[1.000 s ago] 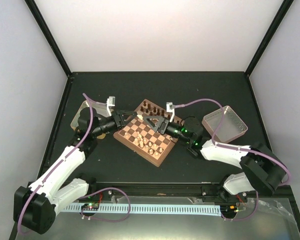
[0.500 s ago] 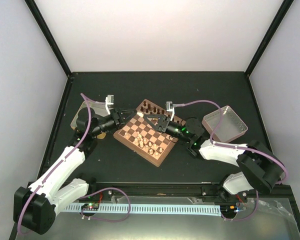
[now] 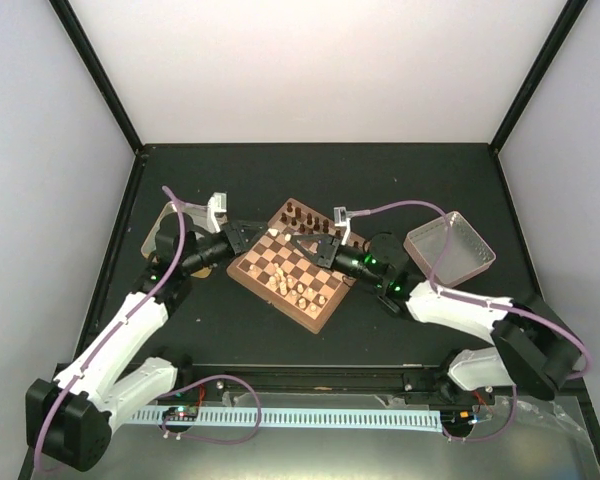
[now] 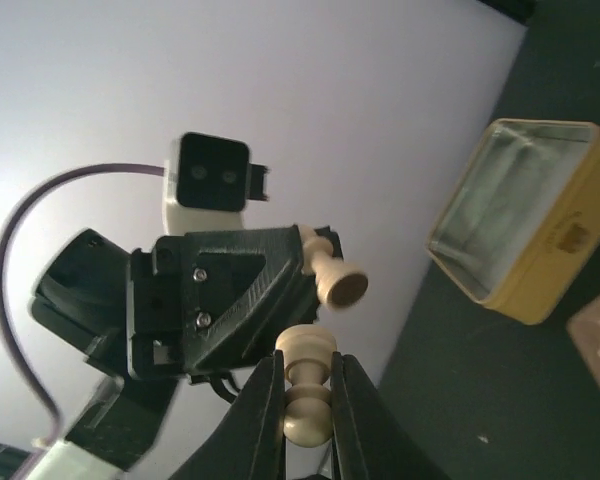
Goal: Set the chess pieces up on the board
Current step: Pick up the chess piece from the chessboard, then place the chess piece on the chessboard.
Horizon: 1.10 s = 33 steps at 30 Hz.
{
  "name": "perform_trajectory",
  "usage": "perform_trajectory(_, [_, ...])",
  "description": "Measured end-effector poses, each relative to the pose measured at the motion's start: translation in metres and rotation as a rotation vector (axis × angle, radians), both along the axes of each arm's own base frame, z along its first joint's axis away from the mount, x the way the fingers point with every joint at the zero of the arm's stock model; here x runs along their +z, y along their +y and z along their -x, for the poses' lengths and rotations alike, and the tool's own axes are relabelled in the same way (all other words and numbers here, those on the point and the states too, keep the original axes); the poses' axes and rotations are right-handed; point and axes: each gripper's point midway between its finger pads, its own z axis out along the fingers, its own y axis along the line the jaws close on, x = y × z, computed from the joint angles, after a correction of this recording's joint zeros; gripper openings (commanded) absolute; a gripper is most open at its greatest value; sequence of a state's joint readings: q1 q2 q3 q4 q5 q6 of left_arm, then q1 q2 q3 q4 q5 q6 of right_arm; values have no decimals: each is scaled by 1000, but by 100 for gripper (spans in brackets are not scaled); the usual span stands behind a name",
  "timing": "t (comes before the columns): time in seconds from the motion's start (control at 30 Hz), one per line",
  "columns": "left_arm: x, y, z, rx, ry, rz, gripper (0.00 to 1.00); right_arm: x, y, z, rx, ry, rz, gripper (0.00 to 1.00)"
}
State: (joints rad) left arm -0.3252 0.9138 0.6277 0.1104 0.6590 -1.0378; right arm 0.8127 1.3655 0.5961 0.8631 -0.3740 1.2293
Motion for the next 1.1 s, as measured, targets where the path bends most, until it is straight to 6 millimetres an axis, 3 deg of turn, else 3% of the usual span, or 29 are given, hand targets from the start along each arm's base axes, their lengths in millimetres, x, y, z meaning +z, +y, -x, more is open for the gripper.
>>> perform_trajectory(0.23, [-40, 39, -18, 210, -85, -365, 1, -25, -23, -2, -105, -34, 227, 6])
perform_trajectory(0.33, [-62, 46, -24, 243, -94, -499, 2, -41, -36, -5, -156, -41, 335, 6])
perform_trajectory(0.57, [-132, 23, -37, 147, -93, -838, 2, -65, -55, -6, -210, -42, 484, 7])
perform_trajectory(0.83, [-180, 14, -71, 139, -67, -1036, 6, -67, -72, -2, -252, -61, 528, 8])
perform_trajectory(0.97, [-198, 16, -78, 147, -63, -1086, 14, -65, -78, 0, -267, -70, 539, 8])
perform_trajectory(1.1, [-205, 17, -80, 155, -72, -1099, 36, -61, -81, 1, -280, -81, 536, 9])
